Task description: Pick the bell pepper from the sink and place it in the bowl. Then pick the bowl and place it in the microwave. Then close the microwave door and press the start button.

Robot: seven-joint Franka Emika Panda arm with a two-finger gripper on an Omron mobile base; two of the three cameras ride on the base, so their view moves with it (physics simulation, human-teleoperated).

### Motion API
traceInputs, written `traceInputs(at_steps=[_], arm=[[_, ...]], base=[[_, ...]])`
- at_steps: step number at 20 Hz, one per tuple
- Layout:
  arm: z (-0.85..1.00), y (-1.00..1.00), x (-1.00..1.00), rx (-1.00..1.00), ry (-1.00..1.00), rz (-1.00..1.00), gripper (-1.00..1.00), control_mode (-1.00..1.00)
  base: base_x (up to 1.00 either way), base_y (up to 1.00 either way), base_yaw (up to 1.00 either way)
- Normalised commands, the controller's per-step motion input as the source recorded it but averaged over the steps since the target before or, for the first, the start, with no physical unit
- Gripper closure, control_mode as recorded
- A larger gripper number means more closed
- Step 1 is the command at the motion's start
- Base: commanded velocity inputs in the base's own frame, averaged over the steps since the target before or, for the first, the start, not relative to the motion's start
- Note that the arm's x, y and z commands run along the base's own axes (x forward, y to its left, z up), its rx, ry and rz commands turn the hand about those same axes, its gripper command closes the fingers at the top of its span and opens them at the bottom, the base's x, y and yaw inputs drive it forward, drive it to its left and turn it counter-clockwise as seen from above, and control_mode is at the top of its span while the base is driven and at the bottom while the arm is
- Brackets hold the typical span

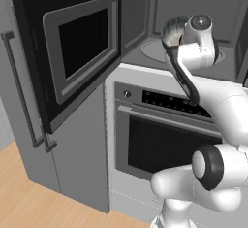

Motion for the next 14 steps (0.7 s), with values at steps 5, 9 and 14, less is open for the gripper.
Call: traceInputs(at_steps=[5,9,14], arm=[[-0.16,-0.01,0.4,0.0,0.0,0.0,-1.0,-1.0],[-0.03,0.0,0.16,0.0,-0.07,0.0,-1.0,-1.0],[0.05,0.0,0.0,0.0,-0.28,-0.01,-1.0,-1.0]], base=[[0.0,0.0,0.0],[0.0,0.0,0.0],[0.0,0.0,0.0]])
